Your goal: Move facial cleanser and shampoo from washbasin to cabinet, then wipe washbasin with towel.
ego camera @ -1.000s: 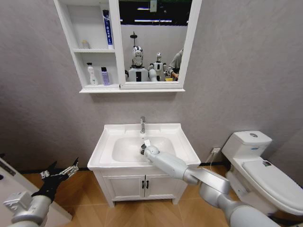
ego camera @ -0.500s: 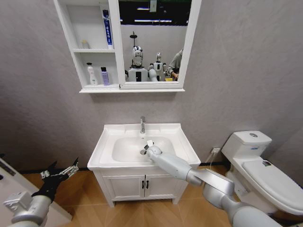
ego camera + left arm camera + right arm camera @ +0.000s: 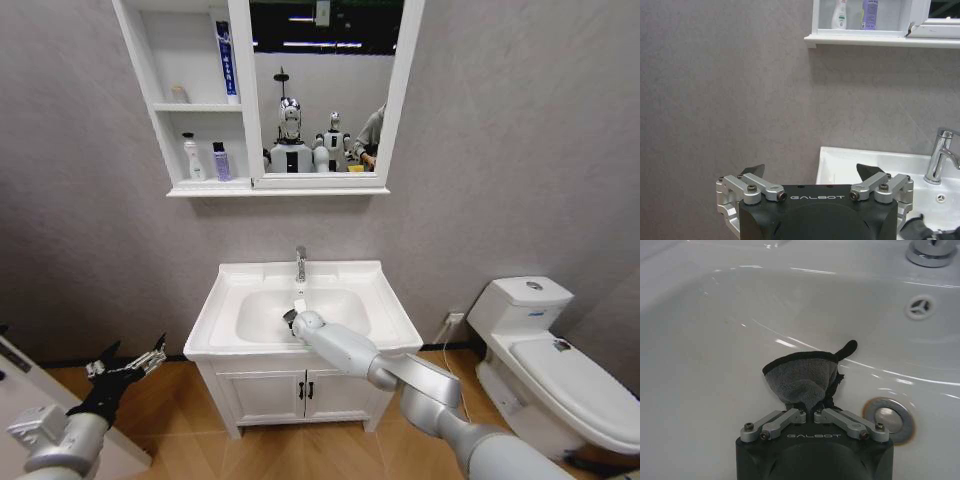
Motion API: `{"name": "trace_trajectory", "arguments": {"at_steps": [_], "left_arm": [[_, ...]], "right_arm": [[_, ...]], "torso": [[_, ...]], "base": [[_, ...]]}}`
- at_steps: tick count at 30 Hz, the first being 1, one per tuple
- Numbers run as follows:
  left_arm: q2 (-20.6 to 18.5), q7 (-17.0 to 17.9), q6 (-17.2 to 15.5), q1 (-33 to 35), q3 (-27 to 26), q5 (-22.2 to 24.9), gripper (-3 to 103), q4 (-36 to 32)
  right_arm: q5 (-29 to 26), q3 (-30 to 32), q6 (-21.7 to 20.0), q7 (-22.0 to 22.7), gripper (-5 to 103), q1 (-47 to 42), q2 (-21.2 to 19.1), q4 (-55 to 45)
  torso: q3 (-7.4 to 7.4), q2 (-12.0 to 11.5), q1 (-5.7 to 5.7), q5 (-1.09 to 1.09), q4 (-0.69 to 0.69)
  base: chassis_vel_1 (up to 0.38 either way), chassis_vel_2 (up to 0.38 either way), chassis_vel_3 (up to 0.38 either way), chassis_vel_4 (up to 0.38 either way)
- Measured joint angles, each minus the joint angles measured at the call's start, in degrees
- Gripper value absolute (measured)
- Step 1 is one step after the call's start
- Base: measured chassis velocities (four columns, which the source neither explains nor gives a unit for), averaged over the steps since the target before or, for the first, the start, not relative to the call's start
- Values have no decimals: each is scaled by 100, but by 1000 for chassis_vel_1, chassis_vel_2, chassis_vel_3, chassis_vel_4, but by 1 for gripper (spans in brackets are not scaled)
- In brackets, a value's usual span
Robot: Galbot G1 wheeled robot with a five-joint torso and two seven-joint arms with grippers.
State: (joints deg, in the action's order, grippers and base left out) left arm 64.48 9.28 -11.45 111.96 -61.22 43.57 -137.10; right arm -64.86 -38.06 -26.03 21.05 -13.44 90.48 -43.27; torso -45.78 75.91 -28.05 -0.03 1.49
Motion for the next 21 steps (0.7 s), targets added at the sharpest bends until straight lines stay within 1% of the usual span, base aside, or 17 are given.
{"name": "trace_trajectory", "arguments": {"at_steps": [2, 3, 6, 7, 9, 10, 11, 13, 15, 16, 17, 18, 19, 20, 21], "left_arm": [[0, 0, 0, 0, 0, 0, 100, 0], [0, 0, 0, 0, 0, 0, 100, 0], [0, 0, 0, 0, 0, 0, 100, 0], [0, 0, 0, 0, 0, 0, 100, 0], [0, 0, 0, 0, 0, 0, 100, 0], [0, 0, 0, 0, 0, 0, 100, 0], [0, 0, 0, 0, 0, 0, 100, 0], [0, 0, 0, 0, 0, 0, 100, 0], [0, 0, 0, 0, 0, 0, 100, 0], [0, 0, 0, 0, 0, 0, 100, 0], [0, 0, 0, 0, 0, 0, 100, 0], [0, 0, 0, 0, 0, 0, 100, 0], [0, 0, 0, 0, 0, 0, 100, 0], [0, 0, 0, 0, 0, 0, 100, 0], [0, 0, 0, 0, 0, 0, 100, 0]], "right_arm": [[-12, 51, 205, -388, 2, 4, 166, 92], [-12, 51, 205, -388, 2, 4, 166, 92], [-38, 64, 656, -995, 2, 9, 189, 70], [-38, 64, 656, -995, 2, 9, 189, 70], [-79, 73, 868, -1362, 2, 10, 179, -18], [-79, 73, 868, -1362, 2, 10, 179, -18], [-77, 72, 893, -1464, 2, 11, 145, -56], [-27, 66, 846, -1437, 2, 10, 105, -59], [138, 88, 609, -1119, 2, -17, 27, -54], [228, 103, 416, -835, 2, -39, -62, -112], [228, 103, 416, -835, 2, -39, -62, -112], [356, 111, 180, -469, 2, -52, -175, -231], [356, 111, 180, -469, 2, -52, -175, -231], [491, 106, -96, -20, 2, -52, -324, -406], [505, 68, -334, 421, 2, -40, -504, -649]], "torso": [[0, 0, 0, 1, -2], [0, 0, 0, 1, -2], [0, 0, 0, 0, 1], [0, 0, 0, 0, 1], [0, 0, 0, 1, 0], [0, 0, 0, 1, 0], [0, 0, 0, 1, -1], [0, 0, 0, 1, -1], [0, 0, 0, 2, -1], [0, 0, 0, 1, 0], [0, 0, 0, 1, 0], [0, -1, 0, 2, 0], [0, -1, 0, 2, 0], [0, 0, 0, 2, 0], [0, -1, 0, 2, 1]], "base": [[0, 0, 0, 0], [0, 0, 0, 0], [0, 0, 0, 0], [0, 0, 0, 0], [0, 0, 0, 0], [0, 0, 0, 0], [0, 0, 0, 0], [0, 0, 0, 0], [0, 0, 0, 0], [0, 0, 0, 0], [0, 0, 0, 0], [0, 0, 0, 0], [0, 0, 0, 0], [0, 0, 0, 0], [0, 0, 0, 0]]}}
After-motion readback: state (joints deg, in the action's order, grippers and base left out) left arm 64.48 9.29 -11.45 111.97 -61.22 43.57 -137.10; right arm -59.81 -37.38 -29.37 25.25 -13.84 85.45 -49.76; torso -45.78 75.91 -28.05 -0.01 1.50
